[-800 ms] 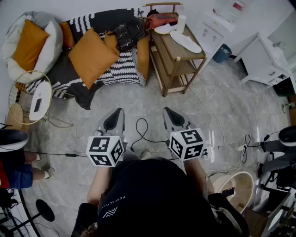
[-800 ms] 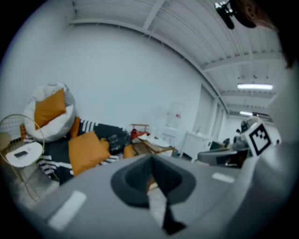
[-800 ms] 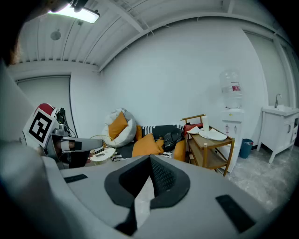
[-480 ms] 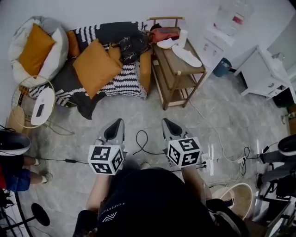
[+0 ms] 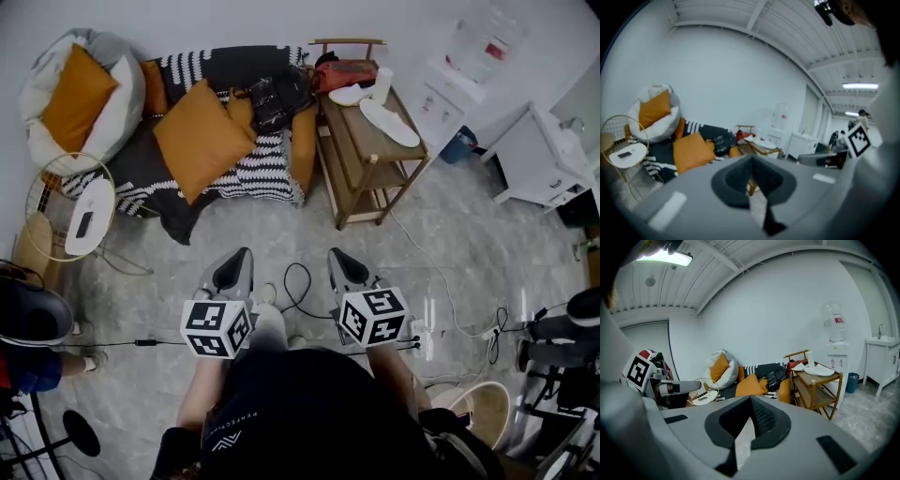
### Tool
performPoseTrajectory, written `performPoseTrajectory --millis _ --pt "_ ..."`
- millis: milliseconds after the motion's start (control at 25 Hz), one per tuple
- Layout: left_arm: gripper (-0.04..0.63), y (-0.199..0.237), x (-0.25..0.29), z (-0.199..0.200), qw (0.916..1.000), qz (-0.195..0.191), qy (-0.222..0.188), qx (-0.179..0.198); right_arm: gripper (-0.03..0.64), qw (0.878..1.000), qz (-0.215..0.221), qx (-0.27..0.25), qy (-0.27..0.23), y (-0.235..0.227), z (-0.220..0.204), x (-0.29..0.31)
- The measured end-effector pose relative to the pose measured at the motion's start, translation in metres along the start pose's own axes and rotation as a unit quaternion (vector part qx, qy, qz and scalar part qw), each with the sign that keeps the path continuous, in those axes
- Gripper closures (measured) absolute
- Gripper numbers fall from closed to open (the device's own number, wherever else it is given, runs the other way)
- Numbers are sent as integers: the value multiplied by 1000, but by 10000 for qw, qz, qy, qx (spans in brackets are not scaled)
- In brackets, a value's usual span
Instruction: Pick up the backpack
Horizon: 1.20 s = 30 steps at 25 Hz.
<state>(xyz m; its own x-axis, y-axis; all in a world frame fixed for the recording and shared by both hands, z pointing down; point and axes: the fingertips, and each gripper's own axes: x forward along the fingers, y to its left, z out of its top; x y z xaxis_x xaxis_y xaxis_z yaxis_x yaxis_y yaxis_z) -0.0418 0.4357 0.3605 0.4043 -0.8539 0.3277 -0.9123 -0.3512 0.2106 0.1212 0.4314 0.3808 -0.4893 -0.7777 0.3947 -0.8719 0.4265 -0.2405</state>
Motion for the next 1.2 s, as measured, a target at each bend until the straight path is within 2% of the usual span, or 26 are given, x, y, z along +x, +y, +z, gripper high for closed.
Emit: performPoseTrajectory --millis 320,640,960,1080,1200 --pt "586 25 47 13 9998 -180 101 83 621 10000 -20 24 89 -9 16 45" --pt "586 68 96 41 9991 -411 136 -31 621 9996 -194 55 187 -12 46 104" --pt "586 128 128 59 9993 -332 179 -32 621 9992 -315 99 228 -9 66 170" --pt "586 146 136 60 9992 -321 249 -33 621 9986 -418 -44 306 -8 71 190" --pt "588 158 147 60 9986 -386 318 142 621 9978 -574 -73 309 -13 74 202"
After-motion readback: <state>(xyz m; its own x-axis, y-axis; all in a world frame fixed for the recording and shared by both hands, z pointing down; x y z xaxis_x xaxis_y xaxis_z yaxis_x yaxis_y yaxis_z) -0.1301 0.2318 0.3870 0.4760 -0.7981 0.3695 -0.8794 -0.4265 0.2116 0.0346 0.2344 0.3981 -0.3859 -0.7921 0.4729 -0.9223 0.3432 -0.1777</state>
